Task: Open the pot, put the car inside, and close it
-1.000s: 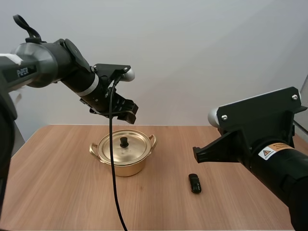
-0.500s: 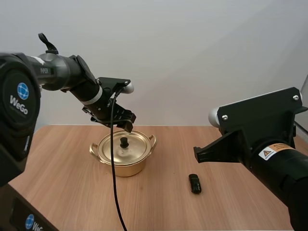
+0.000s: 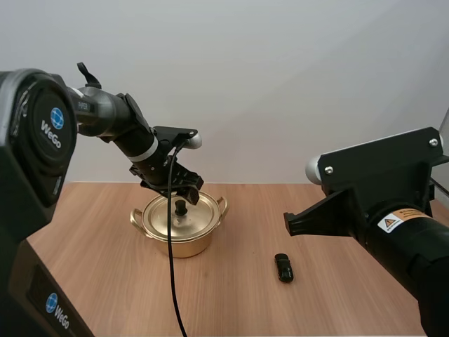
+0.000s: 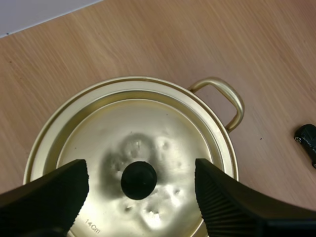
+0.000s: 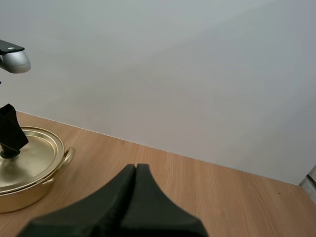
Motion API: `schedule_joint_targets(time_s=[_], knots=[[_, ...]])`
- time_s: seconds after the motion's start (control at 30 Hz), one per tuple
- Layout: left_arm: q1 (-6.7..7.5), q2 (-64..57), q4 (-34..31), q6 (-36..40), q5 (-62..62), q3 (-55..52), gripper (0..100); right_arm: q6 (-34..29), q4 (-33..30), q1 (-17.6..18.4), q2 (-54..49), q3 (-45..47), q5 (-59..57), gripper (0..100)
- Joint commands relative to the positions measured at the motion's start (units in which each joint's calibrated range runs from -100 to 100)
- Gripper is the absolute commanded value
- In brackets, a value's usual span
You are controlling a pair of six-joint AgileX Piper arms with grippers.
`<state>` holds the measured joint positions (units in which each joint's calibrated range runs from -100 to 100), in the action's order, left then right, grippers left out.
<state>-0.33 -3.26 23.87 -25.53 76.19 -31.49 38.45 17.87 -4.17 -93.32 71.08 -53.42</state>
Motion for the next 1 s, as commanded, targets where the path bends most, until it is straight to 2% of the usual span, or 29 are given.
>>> schedule_joint_targets(time_s=[0.0, 0.2, 0.47, 0.53, 0.6, 0.67, 0.83, 0.97], knots=[[0.40, 0.21, -0.85, 0.00, 0.29, -0.03, 100, 0.03, -0.05, -0.04, -0.10, 0.02, -0.04, 0], [0.39, 1.67, -4.99, 1.40, -1.56, -0.03, 100, 0.03, -0.05, -0.04, -0.10, 0.02, -0.04, 0], [0.39, 3.44, -4.45, 1.18, -4.84, -0.03, 100, 0.03, -0.05, -0.01, -0.22, 0.02, -0.04, 0], [0.39, 3.91, -4.30, 1.18, -5.26, -0.03, 96, 0.03, -0.05, -0.01, -0.22, 0.02, -0.04, 0], [0.39, 4.51, -4.30, 1.18, -5.26, -0.03, 86, 0.03, -0.05, -0.13, -0.23, 0.02, -0.04, 0], [0.39, 5.06, -4.30, 1.18, -5.10, -0.03, 68, 0.03, -0.05, -0.13, -0.23, 0.02, -0.04, 0], [0.39, 5.95, -4.41, -1.75, -4.81, -0.03, 0, 0.03, -0.05, -0.10, -0.23, 0.02, -0.24, 0], [0.39, 4.73, -2.99, -1.94, -4.65, 0.88, 0, 0.03, -0.05, -0.10, -0.23, 0.02, -0.69, 0]])
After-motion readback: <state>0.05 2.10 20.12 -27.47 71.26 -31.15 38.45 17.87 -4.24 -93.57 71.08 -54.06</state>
